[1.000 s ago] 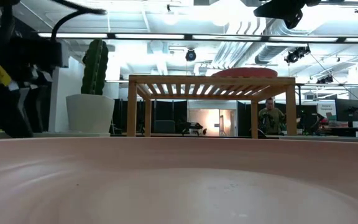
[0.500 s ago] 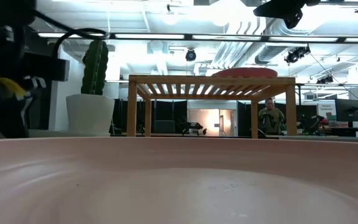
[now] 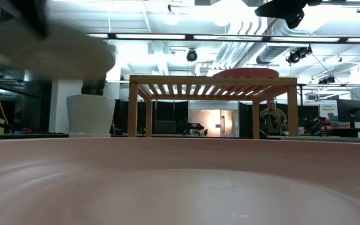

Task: Place and stack plates onto a shelf
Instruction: Put the left light blue plate on the shelf

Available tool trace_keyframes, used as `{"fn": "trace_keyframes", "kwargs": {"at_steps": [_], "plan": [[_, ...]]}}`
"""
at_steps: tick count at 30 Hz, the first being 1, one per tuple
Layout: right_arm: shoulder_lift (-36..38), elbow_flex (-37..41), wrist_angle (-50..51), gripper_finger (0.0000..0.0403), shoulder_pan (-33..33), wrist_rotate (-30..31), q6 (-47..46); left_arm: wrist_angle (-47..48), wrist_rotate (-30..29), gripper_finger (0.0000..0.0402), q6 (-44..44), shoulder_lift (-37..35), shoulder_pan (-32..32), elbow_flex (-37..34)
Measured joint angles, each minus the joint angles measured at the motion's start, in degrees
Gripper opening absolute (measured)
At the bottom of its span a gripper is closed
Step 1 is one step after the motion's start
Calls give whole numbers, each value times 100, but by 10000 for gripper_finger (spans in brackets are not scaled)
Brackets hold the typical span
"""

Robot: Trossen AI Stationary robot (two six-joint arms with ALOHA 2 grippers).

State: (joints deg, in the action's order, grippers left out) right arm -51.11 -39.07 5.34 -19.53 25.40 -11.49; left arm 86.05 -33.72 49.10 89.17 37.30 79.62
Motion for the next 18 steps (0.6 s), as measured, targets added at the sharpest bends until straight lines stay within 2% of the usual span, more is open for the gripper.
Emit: {"fn": "trace_keyframes", "kwargs": {"at_steps": [2,4,6,11,15,18], "plan": [[0,0,-2,181,0,0,7,364,-753,2,-342,-11,-52,331],[0,0,-3,181,0,0,20,319,-1391,1,-1070,-18,-272,535],[0,0,-2,181,0,-1,15,84,-1651,1,-2006,-53,-628,589],[0,2,-4,181,0,1,5,-1424,-1319,1,-4900,-107,-2035,445],[0,2,-4,181,-1,114,6,-3035,-428,1,-7028,-107,-3160,302],[0,2,-6,181,0,156,101,-3810,195,1,-8010,-103,-3883,249]]}}
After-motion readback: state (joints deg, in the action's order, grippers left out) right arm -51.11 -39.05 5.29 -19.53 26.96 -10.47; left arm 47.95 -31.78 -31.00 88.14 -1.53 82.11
